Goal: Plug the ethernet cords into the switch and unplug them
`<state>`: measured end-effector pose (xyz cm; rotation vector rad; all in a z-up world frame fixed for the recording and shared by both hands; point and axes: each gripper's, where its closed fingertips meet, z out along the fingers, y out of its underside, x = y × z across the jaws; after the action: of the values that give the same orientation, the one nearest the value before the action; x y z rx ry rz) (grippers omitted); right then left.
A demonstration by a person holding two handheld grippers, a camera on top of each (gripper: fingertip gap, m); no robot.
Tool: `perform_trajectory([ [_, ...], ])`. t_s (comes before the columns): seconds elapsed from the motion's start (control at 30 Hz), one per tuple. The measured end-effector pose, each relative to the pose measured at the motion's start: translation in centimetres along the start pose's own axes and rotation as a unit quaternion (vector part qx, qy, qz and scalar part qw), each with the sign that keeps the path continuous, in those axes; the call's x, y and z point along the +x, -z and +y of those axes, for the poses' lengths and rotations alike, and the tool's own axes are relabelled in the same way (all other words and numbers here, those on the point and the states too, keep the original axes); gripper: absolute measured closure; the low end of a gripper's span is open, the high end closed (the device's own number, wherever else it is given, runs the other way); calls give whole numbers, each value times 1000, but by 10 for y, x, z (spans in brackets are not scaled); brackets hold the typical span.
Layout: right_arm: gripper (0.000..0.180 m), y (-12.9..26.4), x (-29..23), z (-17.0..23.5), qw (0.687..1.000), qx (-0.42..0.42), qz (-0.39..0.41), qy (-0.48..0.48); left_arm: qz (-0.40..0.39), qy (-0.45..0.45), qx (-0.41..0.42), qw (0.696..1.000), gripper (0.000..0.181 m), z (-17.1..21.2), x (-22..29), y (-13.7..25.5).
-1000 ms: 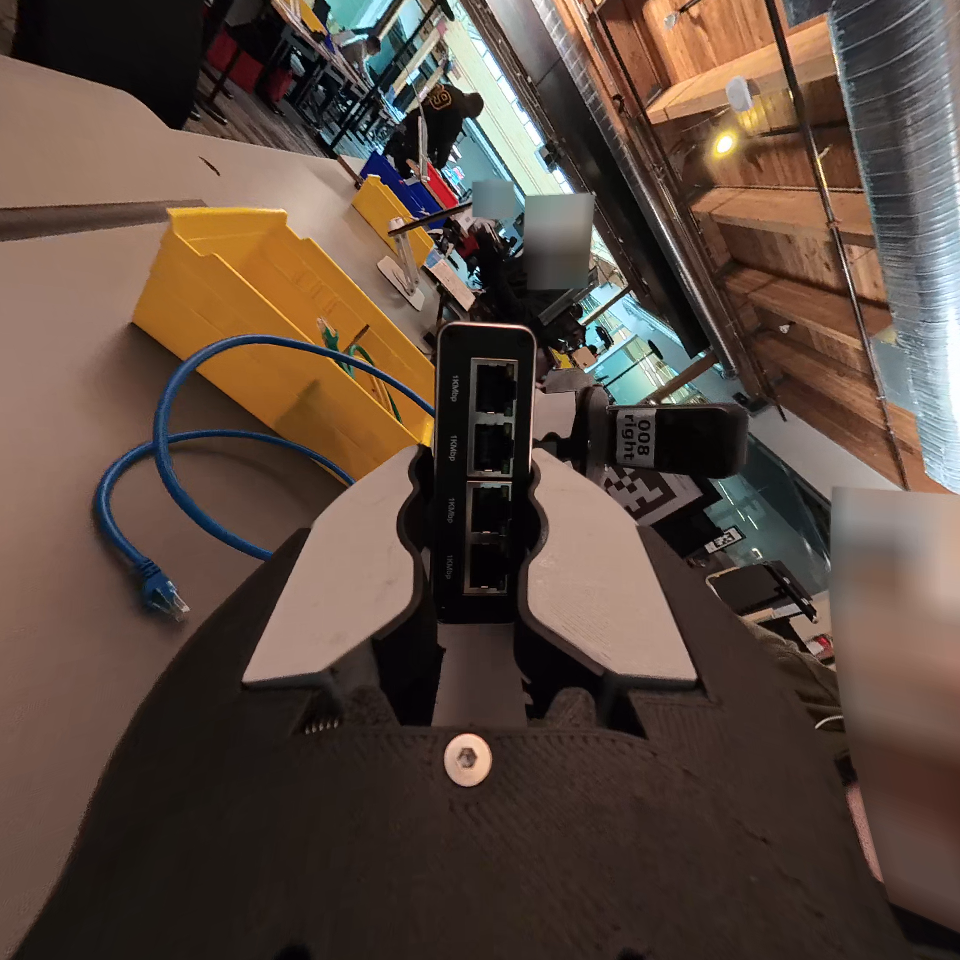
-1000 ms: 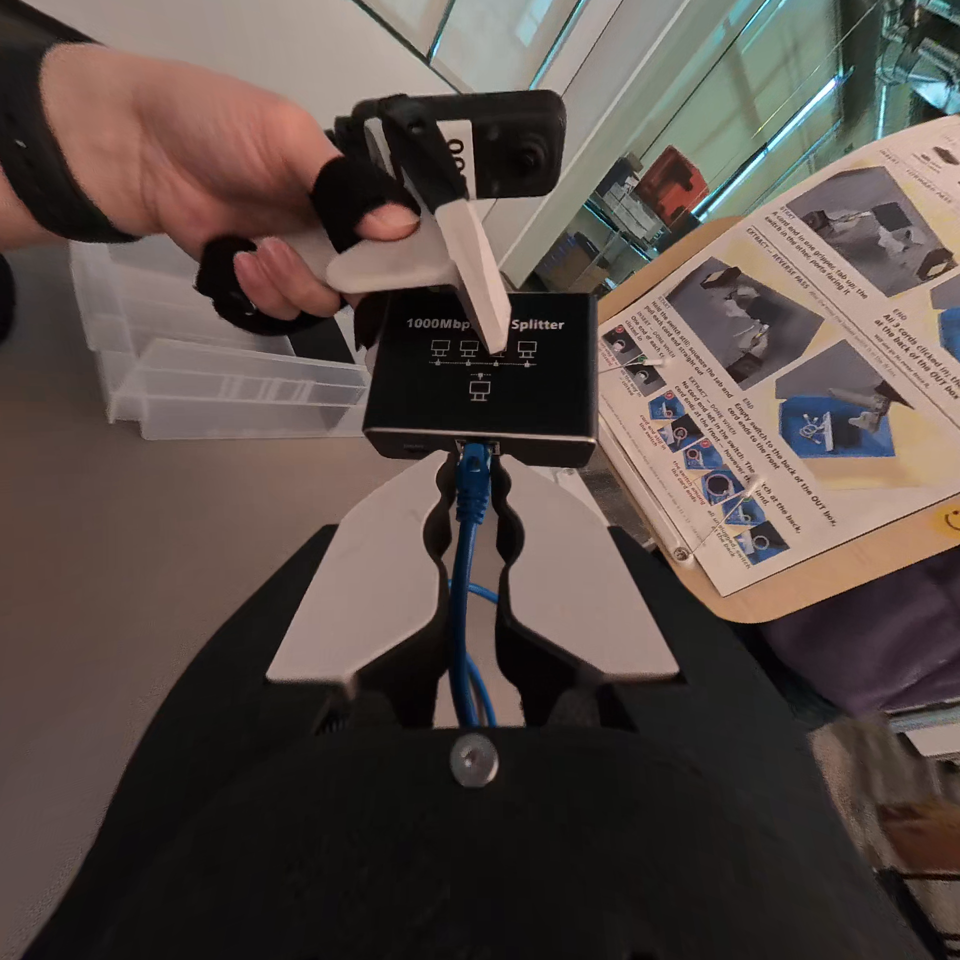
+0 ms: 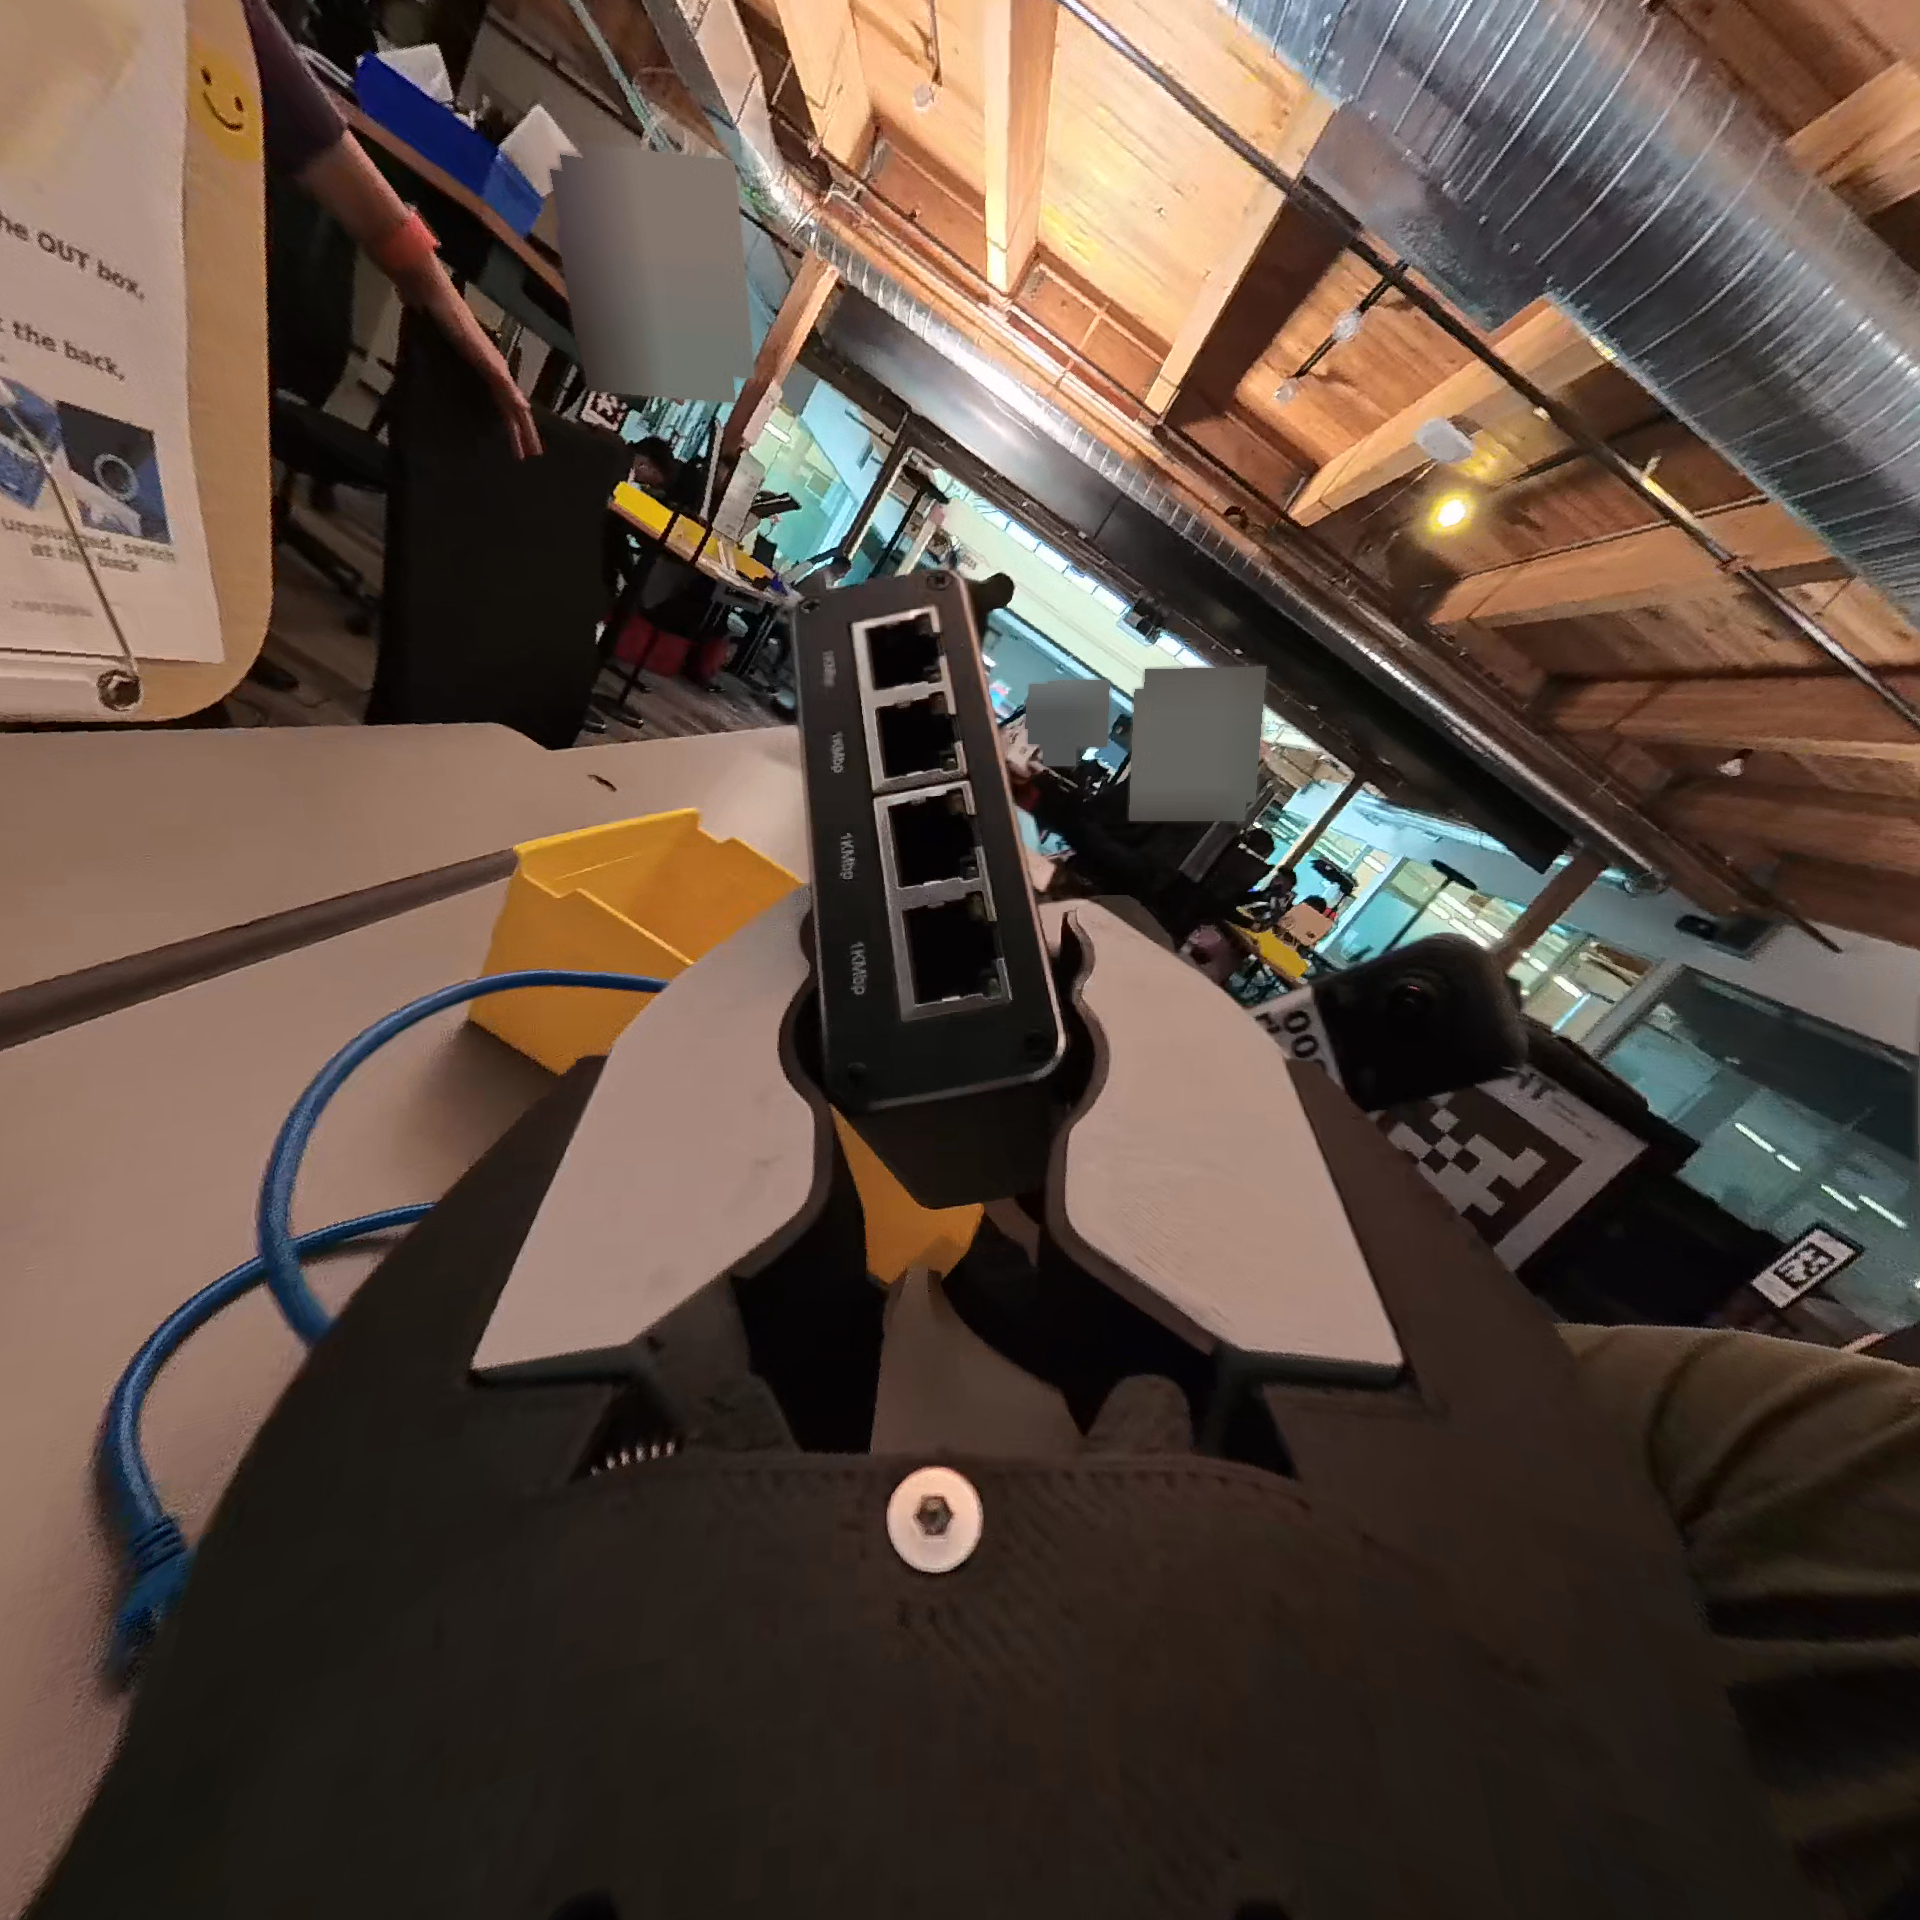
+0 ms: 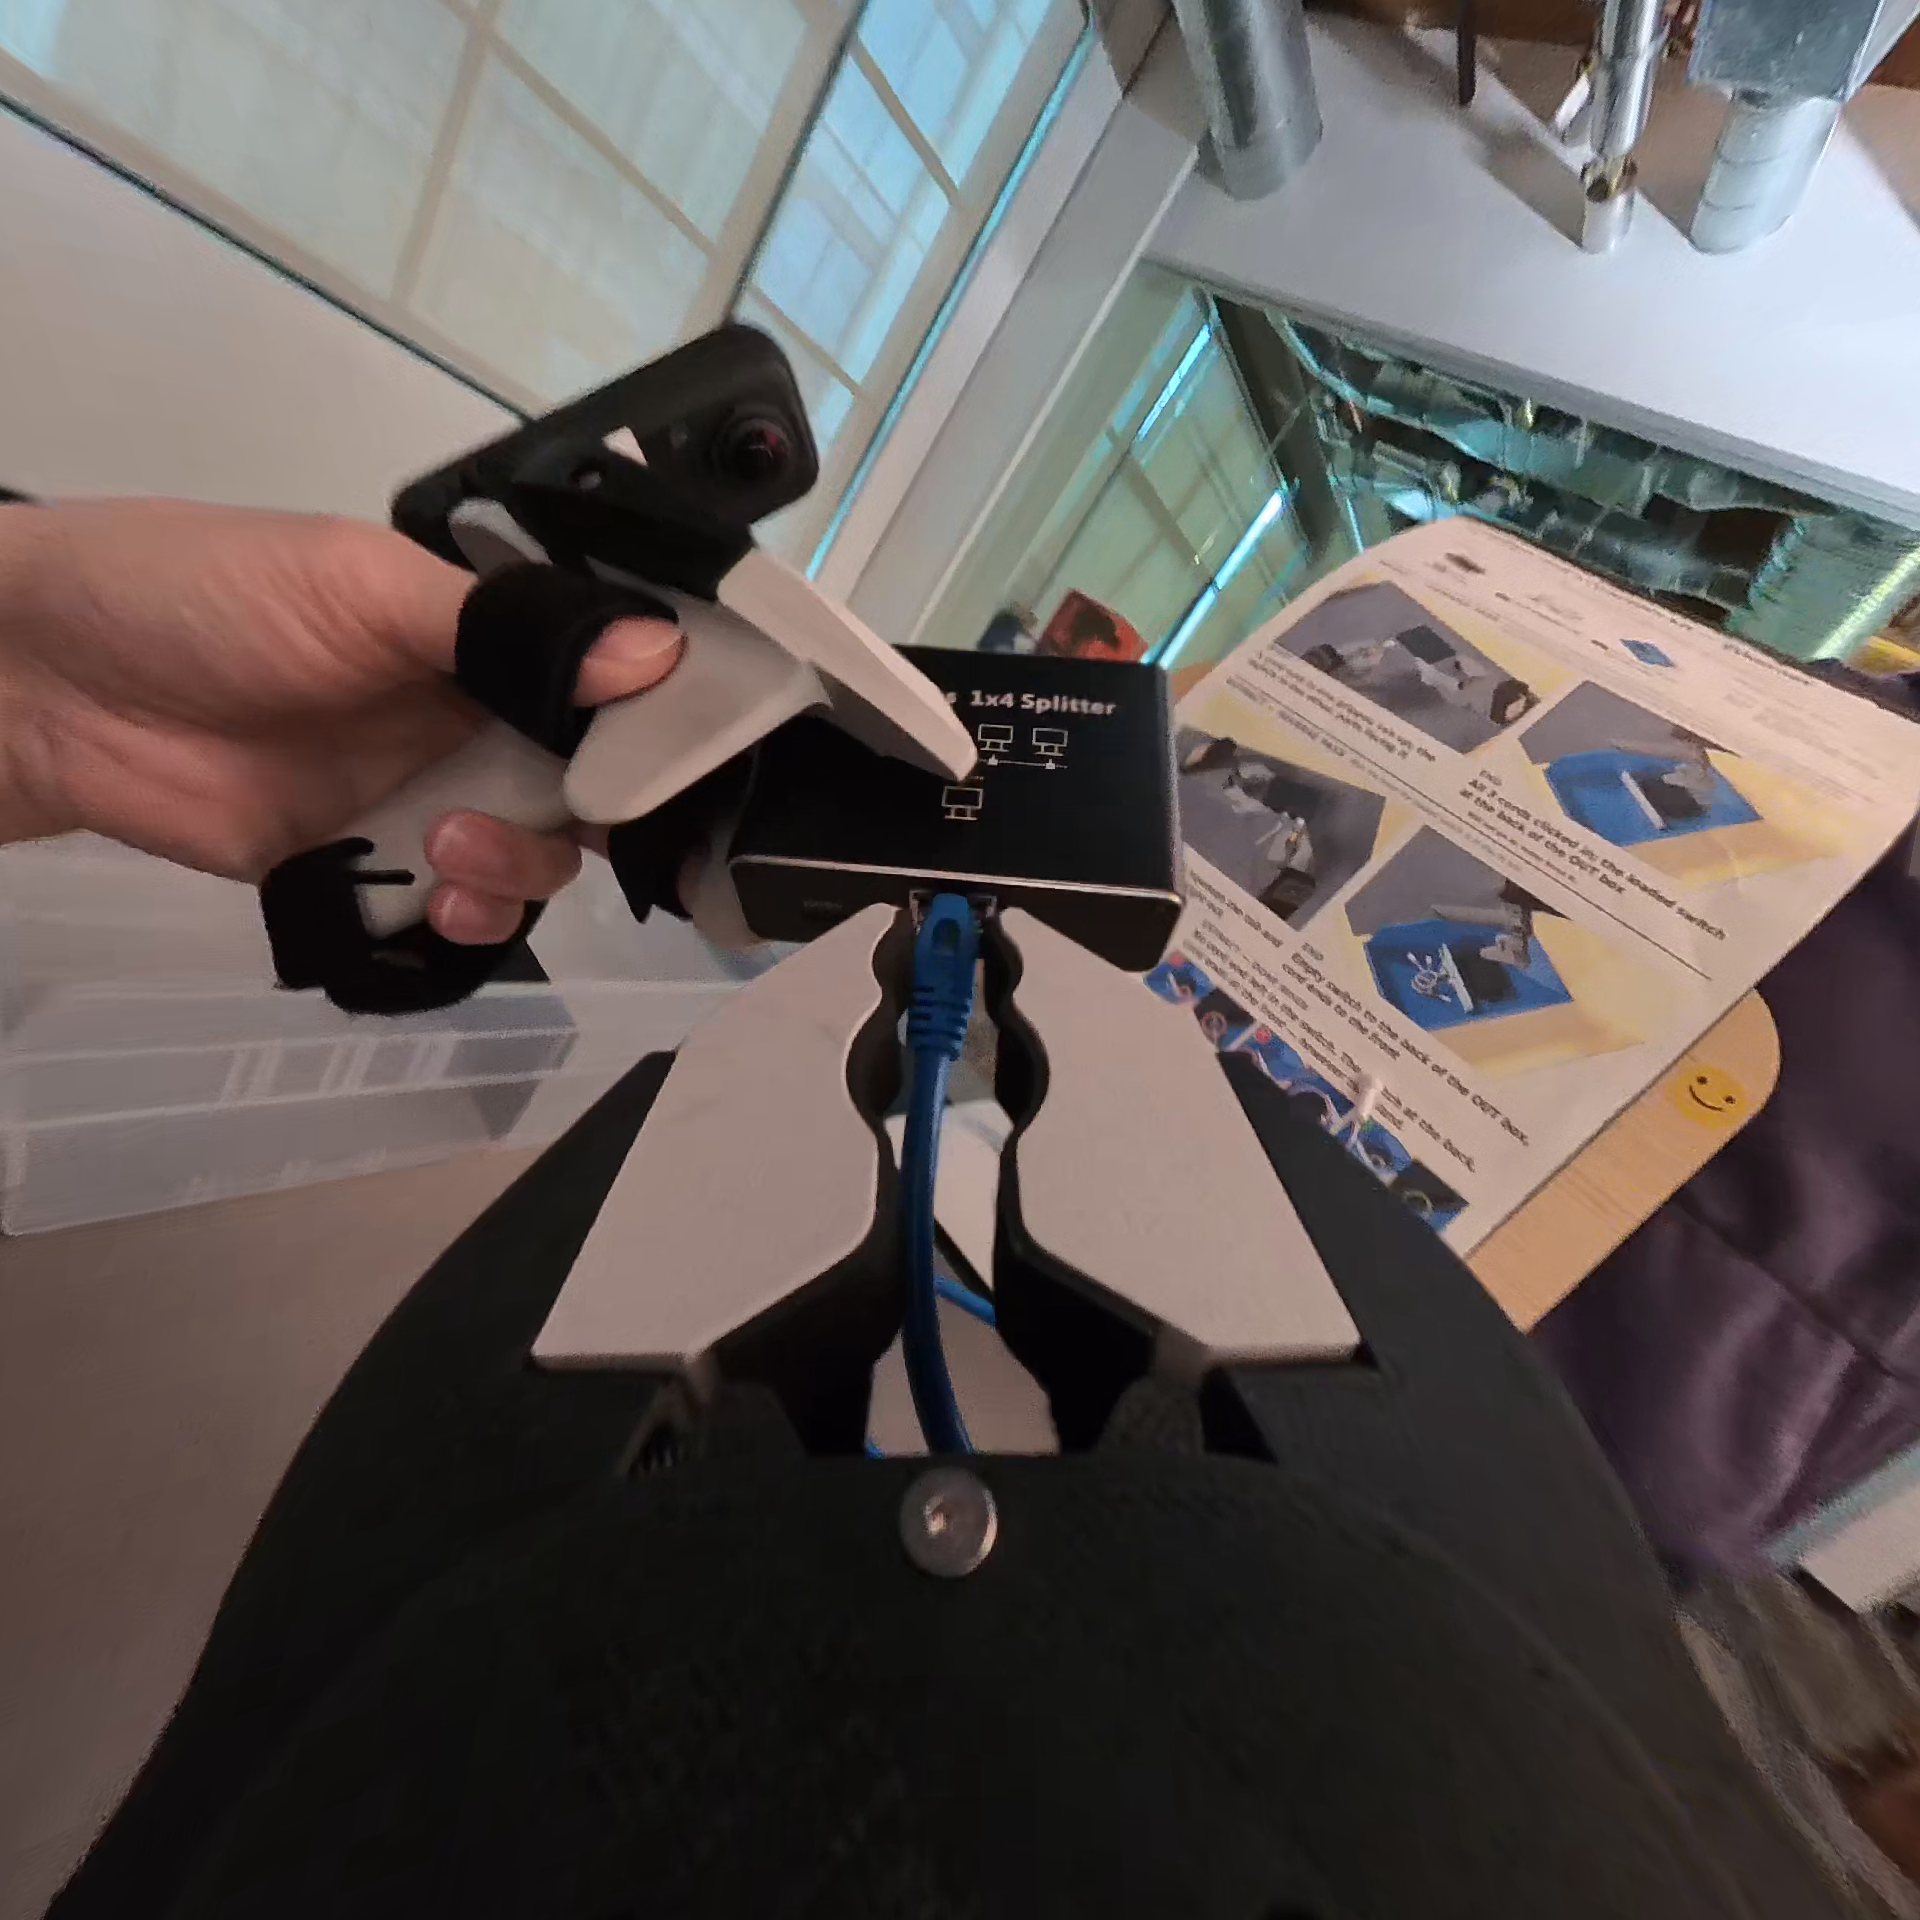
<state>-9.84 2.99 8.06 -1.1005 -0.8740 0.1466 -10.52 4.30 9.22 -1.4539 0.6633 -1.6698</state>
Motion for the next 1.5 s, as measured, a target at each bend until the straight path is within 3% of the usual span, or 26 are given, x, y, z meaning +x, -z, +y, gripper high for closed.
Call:
perform_trajectory([
  [0.1, 155, 13, 12, -30, 992, 98, -30, -75, 5, 0, 29, 1000, 144, -9, 1, 5],
  [0.17, 148, 25, 33, -44, 975, 125, -55, -176, 22, 27, 44, 998, 144, -13, 2, 7],
  [0.27, 138, 49, 59, -70, 899, 188, -147, -367, 41, 35, 48, 997, 144, -12, 7, 5],
  [0.33, 143, 65, 81, -78, 846, 234, -170, -449, 43, 25, 36, 998, 144, -7, 10, 1],
  [0.5, 160, 78, 106, -62, 836, 271, -148, -454, 54, 12, 9, 998, 144, 3, 18, -7],
  [0.73, 167, 77, 105, -52, 810, 275, -171, -489, 56, 21, 1, 998, 144, 7, 14, -8],
  [0.93, 180, 70, 117, -21, 829, 220, -116, -502, 57, 21, -13, 998, 144, 13, 14, -12],
  [1.03, 180, 62, 115, 7, 892, 115, -68, -431, 53, 19, -15, 998, 144, 14, 13, -12],
  [1.17, 177, 57, 88, -8, 953, 45, -86, -286, 35, 39, -17, 998, 144, 16, 4, -10],
  [1.23, 152, 49, 75, -17, 984, 36, -55, -164, 33, 74, -7, 997, 144, 15, -3, -8],
  [1.27, 150, 46, 69, -18, 995, 29, -31, -90, 32, 96, 0, 995, 144, 14, -6, -6],
  [1.4, 151, 33, 32, -15, 988, 28, -1, 152, 37, 153, 18, 987, 144, 11, -15, 0],
  [1.43, 157, 32, 28, -15, 987, 30, 0, 160, 36, 150, 19, 988, 144, 9, -15, 0],
  [1.47, 167, 29, 32, -16, 996, 27, 0, 87, 33, 135, 26, 990, 144, 6, -15, 1],
  [1.5, 163, 25, 31, -15, 998, 17, -32, -55, 33, 113, 32, 993, 145, 3, -12, 0],
])
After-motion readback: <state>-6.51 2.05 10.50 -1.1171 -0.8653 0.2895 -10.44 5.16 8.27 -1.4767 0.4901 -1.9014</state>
